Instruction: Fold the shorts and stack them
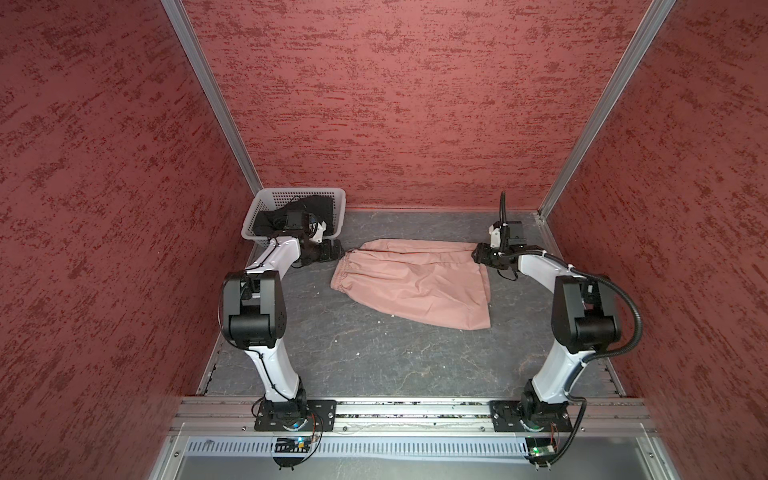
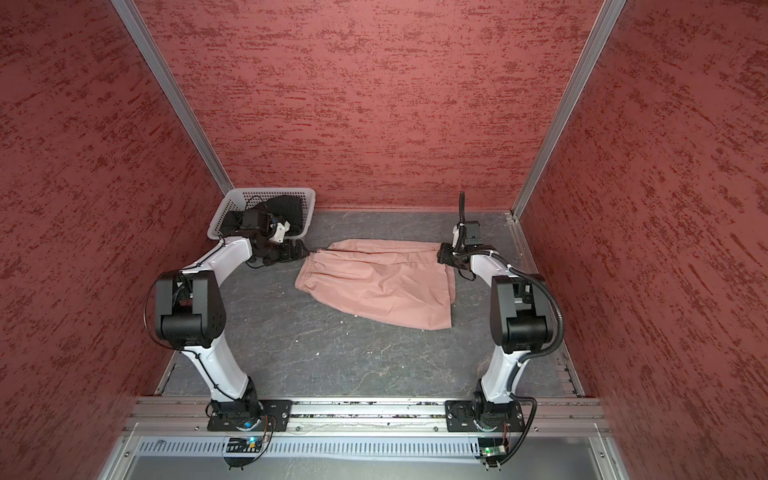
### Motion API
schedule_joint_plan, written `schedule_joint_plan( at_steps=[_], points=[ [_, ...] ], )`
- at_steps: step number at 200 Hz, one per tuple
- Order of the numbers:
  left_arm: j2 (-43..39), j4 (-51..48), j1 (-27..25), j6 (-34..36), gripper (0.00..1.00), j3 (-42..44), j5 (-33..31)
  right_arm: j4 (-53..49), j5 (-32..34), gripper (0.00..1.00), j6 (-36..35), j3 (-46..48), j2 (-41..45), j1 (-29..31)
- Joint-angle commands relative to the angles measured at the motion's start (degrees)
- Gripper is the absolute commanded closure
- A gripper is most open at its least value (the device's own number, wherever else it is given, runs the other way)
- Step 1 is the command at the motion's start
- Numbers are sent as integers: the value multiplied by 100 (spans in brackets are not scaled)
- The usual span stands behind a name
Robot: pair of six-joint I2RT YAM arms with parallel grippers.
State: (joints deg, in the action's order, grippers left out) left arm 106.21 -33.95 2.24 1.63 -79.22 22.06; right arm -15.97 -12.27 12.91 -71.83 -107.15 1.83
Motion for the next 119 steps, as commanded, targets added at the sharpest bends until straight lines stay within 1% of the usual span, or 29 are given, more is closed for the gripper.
schedule_joint_plan(
  at_steps=[1,36,73,98,111,119],
  points=[
    [119,252,-21,360,1,11,429,141,18,40,-355,-507,-297,2],
    [287,189,-6,413,1,-3,560,6,-202,45,-402,-853,-764,-13],
    [304,171,9,335,1,-3,873,68,-473,47,-311,-704,-748,0],
    [294,142,-1,285,1,43,1037,96,-498,47,-289,-518,-672,2],
    [277,200,-13,285,1,121,1156,176,-497,51,-254,-431,-653,0],
    [280,205,-21,285,1,143,1162,159,-536,52,-246,-443,-691,0]
  ],
)
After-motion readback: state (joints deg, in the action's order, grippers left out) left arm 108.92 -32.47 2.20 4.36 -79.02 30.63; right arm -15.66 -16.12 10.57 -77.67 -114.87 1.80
